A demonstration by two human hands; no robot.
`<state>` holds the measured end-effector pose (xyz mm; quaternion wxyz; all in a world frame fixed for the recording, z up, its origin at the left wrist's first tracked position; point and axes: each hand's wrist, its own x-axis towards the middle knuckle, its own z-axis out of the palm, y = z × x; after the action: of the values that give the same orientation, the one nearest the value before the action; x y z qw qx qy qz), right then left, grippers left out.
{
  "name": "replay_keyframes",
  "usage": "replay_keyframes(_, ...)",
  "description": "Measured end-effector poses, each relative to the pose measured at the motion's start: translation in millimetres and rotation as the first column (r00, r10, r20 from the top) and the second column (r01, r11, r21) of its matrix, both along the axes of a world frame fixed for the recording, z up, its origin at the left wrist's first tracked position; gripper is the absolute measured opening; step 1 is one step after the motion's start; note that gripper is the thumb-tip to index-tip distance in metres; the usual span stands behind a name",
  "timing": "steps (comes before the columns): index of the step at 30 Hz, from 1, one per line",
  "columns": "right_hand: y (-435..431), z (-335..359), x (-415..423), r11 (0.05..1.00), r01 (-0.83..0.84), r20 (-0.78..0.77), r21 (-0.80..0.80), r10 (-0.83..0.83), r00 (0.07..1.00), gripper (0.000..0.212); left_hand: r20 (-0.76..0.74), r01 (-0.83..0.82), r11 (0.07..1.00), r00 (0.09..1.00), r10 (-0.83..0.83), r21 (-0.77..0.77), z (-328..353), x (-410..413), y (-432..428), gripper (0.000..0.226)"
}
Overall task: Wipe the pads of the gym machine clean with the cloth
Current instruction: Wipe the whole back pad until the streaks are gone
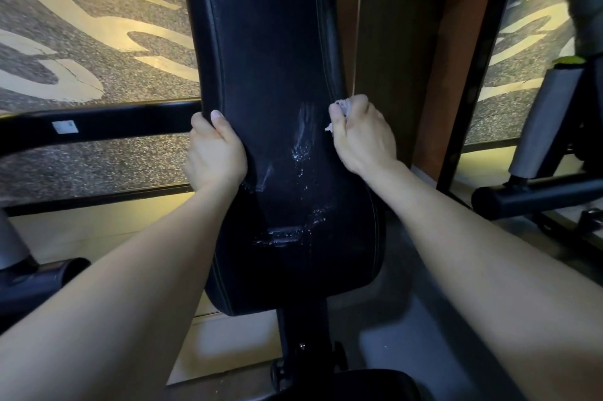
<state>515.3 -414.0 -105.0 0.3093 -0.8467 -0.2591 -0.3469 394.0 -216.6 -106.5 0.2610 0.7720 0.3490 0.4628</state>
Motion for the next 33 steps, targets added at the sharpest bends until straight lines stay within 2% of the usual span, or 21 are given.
replay_keyframes(2,-4.0,-13.6,-9.2,1.000,-0.003,0.015,-0.008,0.003,1.000,0.048,0.000,0.004,1.000,1.000,-0.004,0.006,0.5,0.8,0.0,0.056)
replay_keyframes(4,-9.8,-32.5,-20.4,0.997,-0.073,0.082,-0.009,0.074,0.994,0.041,0.008,0.003,1.000,1.000,-0.003,0.011,0.0,1.7,0.8,0.056)
replay_keyframes(7,-12.3,-31.8,-13.4,0.986,-0.113,0.205,-0.119,0.136,0.969,0.035,0.008,-0.007,1.000,1.000,0.007,0.006,-1.2,2.4,1.8,0.057)
replay_keyframes(11,4.2,3.6,-3.8,0.979,-0.201,0.143,-0.046,0.206,0.968,0.039,0.005,-0.004,1.000,1.000,0.004,0.010,-1.9,2.8,2.7,0.057)
replay_keyframes(13,12.4,4.5,-8.2,0.988,-0.153,0.175,-0.030,0.156,0.972,0.039,0.006,-0.002,1.000,1.000,0.002,0.011,-1.6,2.8,3.2,0.056)
replay_keyframes(17,6.4,-29.6,-25.9,0.993,-0.052,0.258,-0.103,0.077,0.963,0.038,0.007,-0.008,1.000,1.000,0.008,0.013,-1.7,3.5,3.1,0.056)
replay_keyframes(21,4.2,-18.3,-11.1,0.982,-0.134,0.307,-0.130,0.169,0.937,0.025,0.011,0.001,1.000,1.000,-0.001,0.016,-2.0,3.7,3.9,0.054)
replay_keyframes(24,15.0,14.1,0.0,0.982,-0.181,0.219,-0.059,0.190,0.957,0.040,0.008,0.010,1.000,1.000,-0.010,0.013,-1.3,2.0,4.0,0.055)
replay_keyframes(26,18.2,13.5,-4.7,0.987,-0.150,0.233,-0.059,0.160,0.959,0.044,0.003,0.015,1.000,1.000,-0.015,0.004,-1.4,1.3,4.6,0.055)
replay_keyframes(28,12.2,-5.1,-13.8,0.979,-0.128,0.295,-0.158,0.171,0.940,0.042,-0.002,0.020,1.000,1.000,-0.020,-0.003,-2.2,1.0,4.9,0.055)
replay_keyframes(30,-0.9,-23.5,-19.4,0.943,-0.161,0.354,-0.292,0.263,0.897,0.038,-0.005,0.013,1.000,1.000,-0.013,0.006,-2.6,1.4,5.6,0.056)
replay_keyframes(32,-9.5,-19.4,-10.8,0.905,-0.152,0.398,-0.398,0.319,0.860,0.036,-0.003,0.004,1.000,1.000,-0.004,0.012,-3.2,2.2,6.3,0.056)
replay_keyframes(33,-7.7,-9.1,-5.7,0.907,-0.132,0.407,-0.400,0.305,0.861,0.035,0.002,0.005,1.000,1.000,-0.005,0.011,-3.5,2.9,6.5,0.056)
